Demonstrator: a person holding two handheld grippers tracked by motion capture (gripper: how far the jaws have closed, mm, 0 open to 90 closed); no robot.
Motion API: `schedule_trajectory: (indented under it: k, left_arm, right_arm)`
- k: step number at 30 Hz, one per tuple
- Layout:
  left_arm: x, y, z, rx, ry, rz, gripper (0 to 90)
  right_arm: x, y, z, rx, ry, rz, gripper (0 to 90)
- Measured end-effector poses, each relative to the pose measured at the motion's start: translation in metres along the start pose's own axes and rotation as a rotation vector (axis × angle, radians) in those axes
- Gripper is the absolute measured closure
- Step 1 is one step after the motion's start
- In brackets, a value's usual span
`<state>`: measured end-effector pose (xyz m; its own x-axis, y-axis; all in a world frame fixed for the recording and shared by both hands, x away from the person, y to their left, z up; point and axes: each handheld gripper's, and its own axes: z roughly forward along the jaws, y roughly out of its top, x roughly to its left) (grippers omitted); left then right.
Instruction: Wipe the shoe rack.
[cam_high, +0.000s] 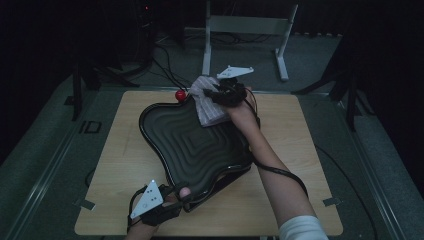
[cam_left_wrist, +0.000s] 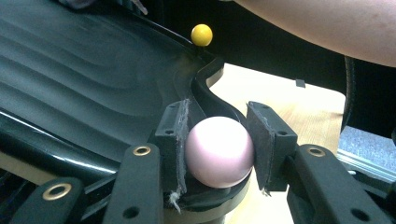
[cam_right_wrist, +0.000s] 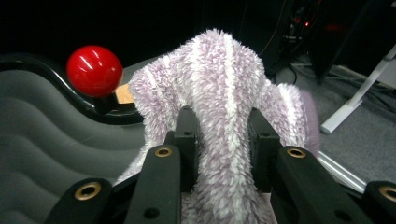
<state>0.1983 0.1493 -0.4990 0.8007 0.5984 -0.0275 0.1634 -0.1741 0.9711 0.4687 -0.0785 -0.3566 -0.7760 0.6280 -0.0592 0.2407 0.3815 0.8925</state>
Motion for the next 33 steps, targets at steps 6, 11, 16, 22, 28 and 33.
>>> schedule_trajectory:
  k: [6, 11, 16, 22, 28, 33]
  left_arm:
    - [0.000, 0.000, 0.000, -0.003, 0.000, 0.001, 60.4]
    - [0.000, 0.000, 0.000, -0.003, -0.002, 0.003, 60.4]
    - [0.000, -0.001, 0.000, -0.007, -0.002, -0.002, 60.4]
    - [0.000, 0.000, 0.000, -0.005, -0.001, 0.001, 60.4]
    - [0.000, -0.001, 0.000, -0.005, -0.002, 0.000, 60.3]
    - [0.001, 0.000, 0.000, -0.004, -0.004, 0.000, 60.4]
  right_arm:
    - [0.004, -0.007, 0.017, 0.030, -0.033, -0.030, 71.0]
    - [0.002, -0.016, 0.013, 0.026, -0.032, -0.024, 71.0]
    - [0.001, -0.029, 0.003, 0.029, -0.033, -0.009, 71.1]
    - [-0.002, -0.043, -0.008, 0.051, -0.022, -0.007, 71.3]
    - [-0.002, -0.057, -0.020, 0.065, -0.016, -0.009, 71.4]
    - [0.001, -0.068, -0.027, 0.061, -0.010, -0.015, 71.3]
